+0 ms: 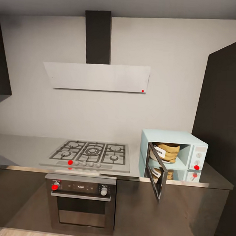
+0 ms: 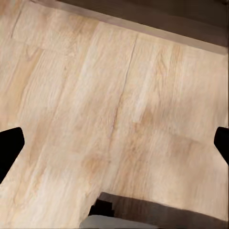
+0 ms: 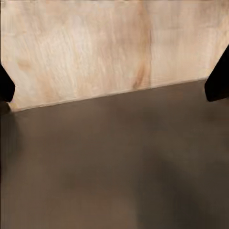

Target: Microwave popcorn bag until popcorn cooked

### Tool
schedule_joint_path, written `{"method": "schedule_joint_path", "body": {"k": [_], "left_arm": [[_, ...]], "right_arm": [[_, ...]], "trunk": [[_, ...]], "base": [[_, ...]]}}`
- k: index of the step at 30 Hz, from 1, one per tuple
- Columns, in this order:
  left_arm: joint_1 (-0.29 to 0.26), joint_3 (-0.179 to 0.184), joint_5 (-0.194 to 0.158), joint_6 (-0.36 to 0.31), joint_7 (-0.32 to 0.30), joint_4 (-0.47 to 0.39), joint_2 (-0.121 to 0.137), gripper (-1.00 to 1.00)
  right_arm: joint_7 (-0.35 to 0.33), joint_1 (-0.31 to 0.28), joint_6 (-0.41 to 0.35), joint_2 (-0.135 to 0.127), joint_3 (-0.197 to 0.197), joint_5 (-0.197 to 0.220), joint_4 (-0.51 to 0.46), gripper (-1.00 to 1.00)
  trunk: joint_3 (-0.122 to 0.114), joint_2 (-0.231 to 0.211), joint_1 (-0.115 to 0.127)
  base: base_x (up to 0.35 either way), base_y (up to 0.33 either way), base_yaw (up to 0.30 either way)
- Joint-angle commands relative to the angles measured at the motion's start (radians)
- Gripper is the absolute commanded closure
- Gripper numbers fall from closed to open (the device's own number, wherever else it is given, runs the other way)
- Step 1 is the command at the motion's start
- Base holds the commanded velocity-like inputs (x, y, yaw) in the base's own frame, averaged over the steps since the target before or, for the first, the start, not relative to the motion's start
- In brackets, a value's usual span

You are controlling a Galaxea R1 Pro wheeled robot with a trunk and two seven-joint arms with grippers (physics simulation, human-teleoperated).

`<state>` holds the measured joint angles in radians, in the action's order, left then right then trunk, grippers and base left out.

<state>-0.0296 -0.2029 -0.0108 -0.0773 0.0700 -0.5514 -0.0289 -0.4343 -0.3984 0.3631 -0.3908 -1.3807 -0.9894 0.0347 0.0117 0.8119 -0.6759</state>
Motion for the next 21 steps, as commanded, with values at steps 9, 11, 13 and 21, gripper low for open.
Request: {"method": "schedule_joint_path", "body": {"k": [9, 11, 13, 21], "left_arm": [[-0.063, 0.035, 0.000, -0.295, -0.030, -0.536, -0.053, -1.00], [-0.168, 0.043, 0.000, -0.376, -0.048, -0.532, -0.052, -1.00], [-0.263, 0.050, 0.000, -0.431, -0.059, -0.510, -0.054, -1.00], [-0.665, 0.077, 0.002, -0.467, -0.277, -0.269, -0.018, -1.00]], "right_arm": [[0.164, 0.147, -0.216, 0.028, -0.006, -0.090, 0.009, -1.00], [0.168, 0.158, -0.219, 0.036, -0.005, -0.095, 0.012, -1.00], [0.170, 0.162, -0.220, 0.053, -0.005, -0.099, 0.012, -1.00], [0.173, 0.164, -0.313, 0.105, -0.004, -0.103, 0.013, -1.00]], "trunk": [[0.012, 0.001, 0.000], [0.015, 0.001, 0.000], [0.017, 0.001, 0.000], [0.028, 0.001, 0.000]], "base": [[0.000, 0.000, -0.156], [0.000, 0.000, -0.197], [0.000, 0.000, -0.198], [0.000, 0.000, -0.180]]}}
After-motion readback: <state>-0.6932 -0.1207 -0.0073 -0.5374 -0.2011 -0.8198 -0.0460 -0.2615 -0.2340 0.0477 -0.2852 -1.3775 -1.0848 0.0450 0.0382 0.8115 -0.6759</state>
